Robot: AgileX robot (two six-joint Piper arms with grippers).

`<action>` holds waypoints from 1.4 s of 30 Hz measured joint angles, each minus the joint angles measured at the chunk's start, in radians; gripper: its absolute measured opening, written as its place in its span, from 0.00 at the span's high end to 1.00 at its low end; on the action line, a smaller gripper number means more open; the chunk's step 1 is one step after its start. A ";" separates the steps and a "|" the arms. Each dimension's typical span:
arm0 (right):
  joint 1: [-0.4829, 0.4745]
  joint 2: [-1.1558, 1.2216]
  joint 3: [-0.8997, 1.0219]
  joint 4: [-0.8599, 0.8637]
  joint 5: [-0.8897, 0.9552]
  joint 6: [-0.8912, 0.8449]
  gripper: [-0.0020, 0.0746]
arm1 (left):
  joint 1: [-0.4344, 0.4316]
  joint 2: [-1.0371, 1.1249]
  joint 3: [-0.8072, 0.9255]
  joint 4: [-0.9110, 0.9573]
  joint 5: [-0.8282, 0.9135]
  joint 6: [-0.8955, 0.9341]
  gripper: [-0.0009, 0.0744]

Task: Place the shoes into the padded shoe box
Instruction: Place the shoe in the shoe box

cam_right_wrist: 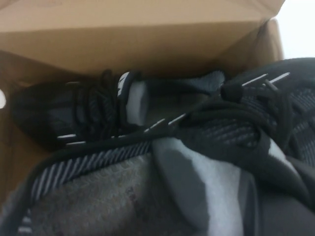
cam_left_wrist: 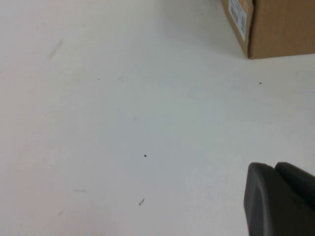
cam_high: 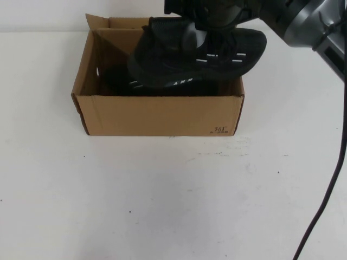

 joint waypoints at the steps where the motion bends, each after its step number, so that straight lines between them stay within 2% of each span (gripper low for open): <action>1: 0.000 0.003 0.000 0.010 -0.008 0.004 0.98 | 0.000 0.000 0.000 0.000 0.000 0.000 0.99; 9: 0.013 0.028 0.000 0.053 -0.097 0.052 0.98 | 0.000 0.000 0.000 0.000 0.000 0.000 0.99; 25: 0.029 0.075 0.000 0.045 -0.125 0.134 0.98 | 0.000 0.000 0.000 0.000 0.001 0.000 0.99; 42: 0.040 0.132 0.000 0.035 -0.175 0.144 0.98 | 0.000 0.000 0.000 0.000 0.002 0.000 0.99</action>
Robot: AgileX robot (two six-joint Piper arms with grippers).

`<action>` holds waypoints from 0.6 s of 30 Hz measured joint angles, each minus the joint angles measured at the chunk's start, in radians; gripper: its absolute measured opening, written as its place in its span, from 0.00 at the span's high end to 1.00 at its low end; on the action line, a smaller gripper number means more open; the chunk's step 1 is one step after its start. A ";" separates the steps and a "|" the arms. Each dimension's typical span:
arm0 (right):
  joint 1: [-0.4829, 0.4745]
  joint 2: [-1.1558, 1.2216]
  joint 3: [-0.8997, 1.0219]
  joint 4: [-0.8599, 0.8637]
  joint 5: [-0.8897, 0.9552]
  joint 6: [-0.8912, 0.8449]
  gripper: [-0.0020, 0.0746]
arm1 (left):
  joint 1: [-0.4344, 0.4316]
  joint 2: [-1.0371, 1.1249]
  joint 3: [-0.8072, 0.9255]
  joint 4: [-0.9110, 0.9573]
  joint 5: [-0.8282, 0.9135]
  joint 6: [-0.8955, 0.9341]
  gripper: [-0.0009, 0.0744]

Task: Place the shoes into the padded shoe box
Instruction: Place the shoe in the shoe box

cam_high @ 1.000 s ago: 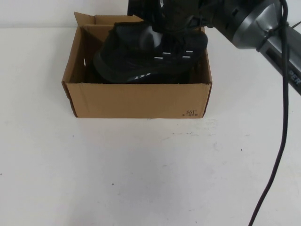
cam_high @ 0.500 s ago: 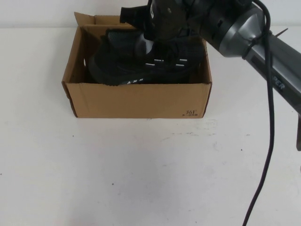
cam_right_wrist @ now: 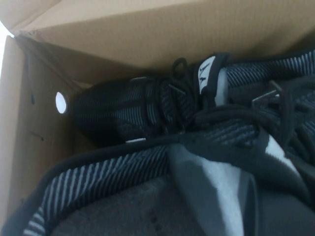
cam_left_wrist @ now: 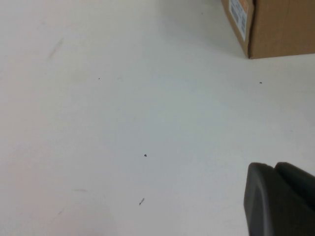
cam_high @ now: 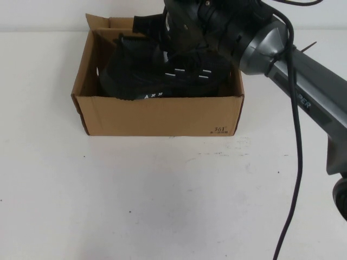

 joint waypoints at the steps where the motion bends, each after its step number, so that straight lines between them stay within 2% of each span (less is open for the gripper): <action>1: 0.000 -0.005 0.000 -0.007 0.000 0.000 0.98 | 0.000 0.000 0.000 0.000 0.000 0.000 0.99; 6: 0.000 -0.034 -0.002 -0.055 -0.025 0.027 0.98 | 0.000 0.000 0.000 0.000 0.000 0.000 0.99; 18: 0.000 -0.039 -0.002 -0.043 -0.065 0.061 0.98 | 0.000 0.000 0.000 0.000 0.000 0.000 0.99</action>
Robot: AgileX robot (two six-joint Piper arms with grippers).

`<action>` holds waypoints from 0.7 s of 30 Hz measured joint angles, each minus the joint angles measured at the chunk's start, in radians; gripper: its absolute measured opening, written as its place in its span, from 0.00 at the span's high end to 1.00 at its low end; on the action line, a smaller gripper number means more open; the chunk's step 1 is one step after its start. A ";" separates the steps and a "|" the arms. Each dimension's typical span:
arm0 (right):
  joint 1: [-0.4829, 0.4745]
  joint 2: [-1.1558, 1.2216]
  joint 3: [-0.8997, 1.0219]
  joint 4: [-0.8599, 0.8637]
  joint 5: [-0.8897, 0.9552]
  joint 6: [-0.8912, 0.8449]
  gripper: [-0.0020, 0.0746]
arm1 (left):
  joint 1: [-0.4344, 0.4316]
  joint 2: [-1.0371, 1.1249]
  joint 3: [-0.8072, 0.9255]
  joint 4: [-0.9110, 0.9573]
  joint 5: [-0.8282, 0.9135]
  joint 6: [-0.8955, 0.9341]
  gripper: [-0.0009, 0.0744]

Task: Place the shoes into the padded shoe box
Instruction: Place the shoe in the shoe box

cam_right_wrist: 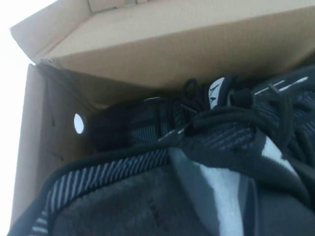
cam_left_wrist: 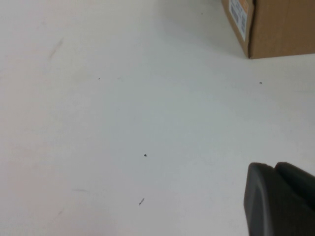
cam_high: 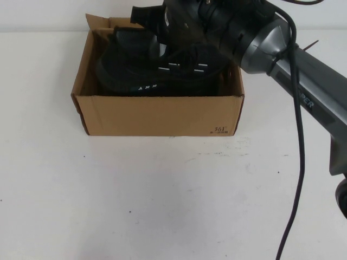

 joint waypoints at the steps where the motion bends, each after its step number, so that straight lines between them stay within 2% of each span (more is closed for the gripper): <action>1: 0.001 0.002 0.000 0.000 0.000 0.000 0.98 | 0.000 0.000 0.000 0.000 0.000 0.000 0.99; 21: 0.046 0.035 0.000 0.002 0.055 -0.035 0.98 | 0.000 0.000 0.000 0.000 0.000 0.000 0.99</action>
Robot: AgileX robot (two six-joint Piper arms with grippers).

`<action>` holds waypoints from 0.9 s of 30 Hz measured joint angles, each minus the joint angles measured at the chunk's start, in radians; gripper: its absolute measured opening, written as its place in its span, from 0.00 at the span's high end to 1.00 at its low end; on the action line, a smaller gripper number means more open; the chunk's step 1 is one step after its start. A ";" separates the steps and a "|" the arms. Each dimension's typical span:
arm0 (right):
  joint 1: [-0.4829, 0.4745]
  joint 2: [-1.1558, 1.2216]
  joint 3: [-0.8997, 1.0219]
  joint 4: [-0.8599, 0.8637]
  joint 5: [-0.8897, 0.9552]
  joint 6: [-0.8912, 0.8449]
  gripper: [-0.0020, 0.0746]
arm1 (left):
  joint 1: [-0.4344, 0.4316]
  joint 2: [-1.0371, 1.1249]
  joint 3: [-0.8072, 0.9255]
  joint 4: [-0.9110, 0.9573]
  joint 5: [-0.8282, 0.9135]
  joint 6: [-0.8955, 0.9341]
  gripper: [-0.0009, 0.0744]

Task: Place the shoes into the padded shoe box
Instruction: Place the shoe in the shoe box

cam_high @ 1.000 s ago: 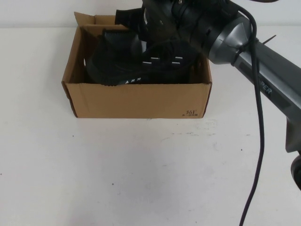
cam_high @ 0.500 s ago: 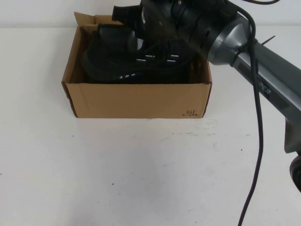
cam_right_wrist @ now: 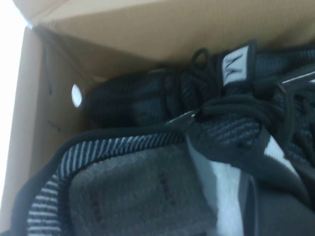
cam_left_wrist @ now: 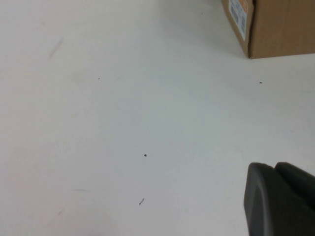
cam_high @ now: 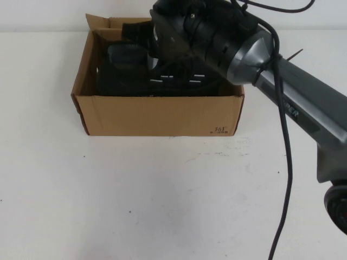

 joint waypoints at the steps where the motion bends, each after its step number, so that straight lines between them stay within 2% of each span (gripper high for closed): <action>1: 0.002 -0.002 0.000 0.000 0.000 0.000 0.98 | 0.000 0.000 0.000 0.000 0.000 0.000 0.99; 11: 0.017 -0.004 0.000 0.011 0.093 0.000 0.98 | 0.000 0.000 0.000 0.000 0.000 0.000 0.99; 27: 0.023 -0.037 0.000 -0.020 0.072 -0.031 0.98 | 0.000 0.000 0.000 0.000 0.000 0.000 0.99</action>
